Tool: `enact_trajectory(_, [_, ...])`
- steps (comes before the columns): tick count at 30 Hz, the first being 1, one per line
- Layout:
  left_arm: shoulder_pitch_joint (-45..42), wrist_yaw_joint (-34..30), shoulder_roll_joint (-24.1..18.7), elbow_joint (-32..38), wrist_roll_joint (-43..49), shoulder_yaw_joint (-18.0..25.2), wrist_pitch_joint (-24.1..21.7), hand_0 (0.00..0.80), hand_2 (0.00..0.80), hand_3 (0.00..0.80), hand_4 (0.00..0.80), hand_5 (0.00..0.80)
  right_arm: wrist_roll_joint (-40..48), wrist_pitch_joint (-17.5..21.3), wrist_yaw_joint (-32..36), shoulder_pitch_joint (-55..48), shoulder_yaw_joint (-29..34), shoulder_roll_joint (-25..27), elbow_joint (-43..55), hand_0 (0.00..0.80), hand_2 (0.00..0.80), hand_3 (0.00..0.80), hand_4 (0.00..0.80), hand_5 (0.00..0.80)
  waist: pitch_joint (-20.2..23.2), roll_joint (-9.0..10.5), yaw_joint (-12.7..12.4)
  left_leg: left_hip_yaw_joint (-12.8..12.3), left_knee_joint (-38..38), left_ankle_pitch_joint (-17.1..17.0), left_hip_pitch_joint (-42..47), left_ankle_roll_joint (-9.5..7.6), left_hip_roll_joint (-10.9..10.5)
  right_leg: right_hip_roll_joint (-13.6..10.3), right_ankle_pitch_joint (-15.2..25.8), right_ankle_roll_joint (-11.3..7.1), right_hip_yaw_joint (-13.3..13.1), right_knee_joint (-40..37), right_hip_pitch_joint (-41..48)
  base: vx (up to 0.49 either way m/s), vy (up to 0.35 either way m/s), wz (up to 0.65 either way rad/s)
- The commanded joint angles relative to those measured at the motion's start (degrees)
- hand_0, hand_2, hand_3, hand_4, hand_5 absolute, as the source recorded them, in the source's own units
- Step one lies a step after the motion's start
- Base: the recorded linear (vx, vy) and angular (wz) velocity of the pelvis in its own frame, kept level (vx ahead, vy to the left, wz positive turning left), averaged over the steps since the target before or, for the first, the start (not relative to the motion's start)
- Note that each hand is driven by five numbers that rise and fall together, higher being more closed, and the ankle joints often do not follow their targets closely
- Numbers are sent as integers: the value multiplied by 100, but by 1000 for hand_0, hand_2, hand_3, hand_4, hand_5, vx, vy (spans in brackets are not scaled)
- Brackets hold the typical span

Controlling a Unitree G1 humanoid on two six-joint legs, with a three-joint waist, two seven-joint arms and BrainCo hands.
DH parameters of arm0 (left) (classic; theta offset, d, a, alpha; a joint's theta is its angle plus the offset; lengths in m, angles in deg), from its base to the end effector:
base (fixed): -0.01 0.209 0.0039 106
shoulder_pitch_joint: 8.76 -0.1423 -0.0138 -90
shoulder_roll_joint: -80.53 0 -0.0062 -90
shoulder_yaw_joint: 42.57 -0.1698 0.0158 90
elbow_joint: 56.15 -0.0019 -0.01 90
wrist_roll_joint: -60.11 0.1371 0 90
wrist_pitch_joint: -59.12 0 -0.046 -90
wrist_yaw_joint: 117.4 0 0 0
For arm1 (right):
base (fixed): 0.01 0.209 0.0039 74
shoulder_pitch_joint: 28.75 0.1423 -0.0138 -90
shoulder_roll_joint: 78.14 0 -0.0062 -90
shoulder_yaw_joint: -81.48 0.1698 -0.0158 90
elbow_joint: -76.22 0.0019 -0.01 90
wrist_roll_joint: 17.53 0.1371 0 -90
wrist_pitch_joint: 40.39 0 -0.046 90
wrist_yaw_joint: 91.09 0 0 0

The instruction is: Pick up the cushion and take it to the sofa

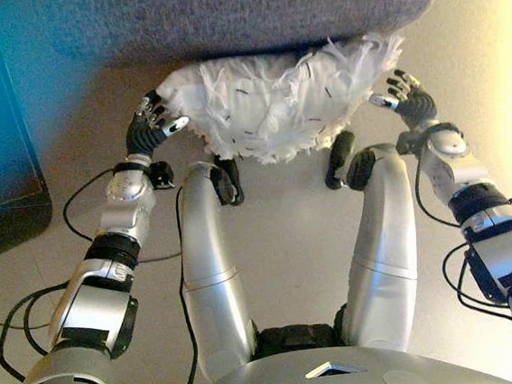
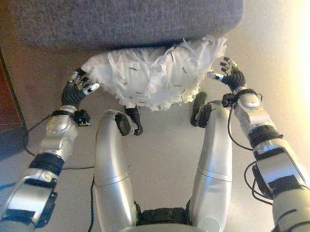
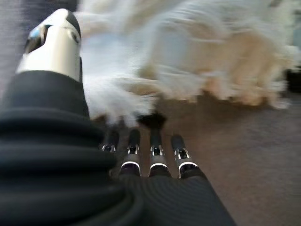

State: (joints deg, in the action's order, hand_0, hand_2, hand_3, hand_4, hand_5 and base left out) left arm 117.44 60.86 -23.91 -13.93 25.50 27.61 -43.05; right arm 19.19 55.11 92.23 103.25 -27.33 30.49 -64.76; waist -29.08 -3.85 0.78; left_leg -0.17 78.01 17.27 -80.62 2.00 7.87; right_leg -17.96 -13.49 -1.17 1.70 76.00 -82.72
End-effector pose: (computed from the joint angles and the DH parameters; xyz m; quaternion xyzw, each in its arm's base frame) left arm 0.2978 0.2287 0.0878 0.0473 0.0224 -0.0088 0.9986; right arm 0.3096 -0.2502 0.1152 -0.0501 0.0435 -0.0185 0.9976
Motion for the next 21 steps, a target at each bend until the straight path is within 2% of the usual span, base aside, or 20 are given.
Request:
enact_trajectory(1, [48, -522, -135, -152, -504, -45, 151, 0, 0, 0, 0, 0, 338, -57, 442, -5, -126, 151, 156, 0, 0, 0, 0, 0, 31, -39, 42, -213, 468, 675, 100, -204, 134, 35, -495, 93, -467, 321, 293, 51, -35, 5])
enact_trajectory(6, [421, -962, -205, -239, -937, -163, 679, 0, 0, 0, 0, 0, 441, -172, 1277, 73, -376, 148, 214, 0, 0, 0, 0, 0, 28, 18, 77, -172, 770, 787, -125, -192, 221, -6, -586, 112, -505, 616, 60, 43, -33, 10])
enact_trajectory(10, [734, -593, -259, -585, -550, -408, 967, 0, 0, 0, 0, 0, 235, -335, 1630, 344, -712, 172, 37, 0, 0, 0, 0, 0, 19, 37, 75, -153, 979, 839, -268, -194, 294, -85, -630, 123, -531, 827, -86, 23, -26, 4])
enact_trajectory(15, [801, -592, -204, -716, -626, -436, 899, 0, 0, 0, 0, 0, 173, -327, 1415, 478, -968, 118, 198, 0, 0, 0, 0, 0, -48, 55, 70, -115, 1246, 927, -409, -203, 307, -125, -681, 151, -582, 1054, -236, 6, -11, 4])
enact_trajectory(21, [1040, -482, -94, -335, -645, -593, 1030, 0, 0, 0, 0, 0, 100, -645, 901, 615, -1159, -47, 688, 0, 0, 0, 0, 0, -67, 70, 74, -94, 1470, 984, -599, -213, 324, -159, -697, 161, -645, 1228, -416, -1, -6, 3])
